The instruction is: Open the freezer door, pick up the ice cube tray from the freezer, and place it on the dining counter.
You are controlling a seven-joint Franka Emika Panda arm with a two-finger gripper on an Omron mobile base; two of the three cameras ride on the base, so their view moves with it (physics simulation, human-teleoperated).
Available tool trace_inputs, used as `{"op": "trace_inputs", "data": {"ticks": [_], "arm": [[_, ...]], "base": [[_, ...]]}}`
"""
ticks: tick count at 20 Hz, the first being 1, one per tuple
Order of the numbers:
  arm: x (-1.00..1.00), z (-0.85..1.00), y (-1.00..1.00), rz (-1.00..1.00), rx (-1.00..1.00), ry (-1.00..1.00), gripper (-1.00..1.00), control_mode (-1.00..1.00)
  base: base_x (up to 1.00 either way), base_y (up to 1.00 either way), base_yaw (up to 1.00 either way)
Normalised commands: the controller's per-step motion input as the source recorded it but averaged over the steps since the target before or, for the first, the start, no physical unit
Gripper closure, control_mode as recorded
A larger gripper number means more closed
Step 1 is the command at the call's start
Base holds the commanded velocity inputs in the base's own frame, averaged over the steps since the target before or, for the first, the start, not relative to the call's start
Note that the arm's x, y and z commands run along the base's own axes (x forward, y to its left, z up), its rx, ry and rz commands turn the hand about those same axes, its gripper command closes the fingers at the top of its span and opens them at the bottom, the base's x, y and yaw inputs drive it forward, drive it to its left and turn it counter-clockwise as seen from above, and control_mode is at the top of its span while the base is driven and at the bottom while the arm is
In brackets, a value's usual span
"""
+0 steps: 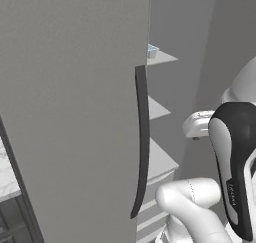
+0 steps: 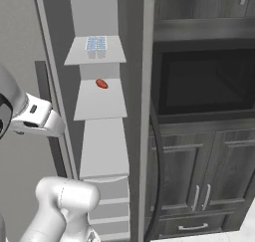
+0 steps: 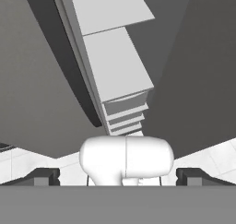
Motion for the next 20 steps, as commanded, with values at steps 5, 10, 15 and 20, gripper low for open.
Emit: {"op": "trace_inputs", "data": {"ticks": [5, 10, 15, 20], "arm": [[0.00, 0.00, 0.00, 0.00, 0.00, 0.00, -1.00, 1.00], [0.00, 0.00, 0.00, 0.00, 0.00, 0.00, -1.00, 1.00], [0.00, 0.00, 0.00, 0.00, 0.00, 0.00, -1.00, 1.00], [0.00, 0.00, 0.00, 0.00, 0.00, 0.00, -1.00, 1.00]], "base": [[0.70, -0.38, 0.00], [0.81, -0.31, 0.00], [0.87, -0.08, 0.00], [0.83, 0.00, 0.00]]}}
